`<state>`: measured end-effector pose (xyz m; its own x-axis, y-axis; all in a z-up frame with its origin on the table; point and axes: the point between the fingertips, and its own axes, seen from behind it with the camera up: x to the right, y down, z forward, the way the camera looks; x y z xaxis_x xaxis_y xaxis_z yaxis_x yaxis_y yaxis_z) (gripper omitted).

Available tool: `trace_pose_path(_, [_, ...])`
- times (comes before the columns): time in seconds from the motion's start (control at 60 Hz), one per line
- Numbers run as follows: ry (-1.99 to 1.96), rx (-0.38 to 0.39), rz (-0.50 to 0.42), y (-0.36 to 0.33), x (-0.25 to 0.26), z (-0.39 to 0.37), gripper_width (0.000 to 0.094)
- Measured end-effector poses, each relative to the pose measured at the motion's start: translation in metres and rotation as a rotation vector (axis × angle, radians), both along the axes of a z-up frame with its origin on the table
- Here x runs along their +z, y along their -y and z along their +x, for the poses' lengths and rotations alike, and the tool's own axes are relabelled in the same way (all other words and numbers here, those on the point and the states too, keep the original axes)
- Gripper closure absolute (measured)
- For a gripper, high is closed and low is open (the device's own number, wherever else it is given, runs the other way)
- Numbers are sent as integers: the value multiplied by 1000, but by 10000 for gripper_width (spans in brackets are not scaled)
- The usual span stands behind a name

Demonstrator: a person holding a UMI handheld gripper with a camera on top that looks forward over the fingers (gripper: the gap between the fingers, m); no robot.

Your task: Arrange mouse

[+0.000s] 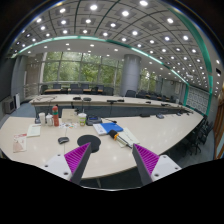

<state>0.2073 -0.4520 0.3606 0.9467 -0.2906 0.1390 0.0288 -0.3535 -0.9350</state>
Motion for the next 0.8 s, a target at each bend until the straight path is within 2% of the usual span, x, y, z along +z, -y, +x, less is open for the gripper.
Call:
trace_pose_path(0.1, [-10, 2, -25, 2, -15, 2, 82])
trace_pose_path(0.233, [-24, 25, -56, -16, -60, -1, 83])
trace_pose_path(0.45, [-80, 141, -129, -61, -158, -57, 73])
trace_pose_path(0.583, [-131, 222, -149, -118, -210, -116, 84])
trace_pose_path(0.8, [-133, 345, -155, -253, -273, -208, 83])
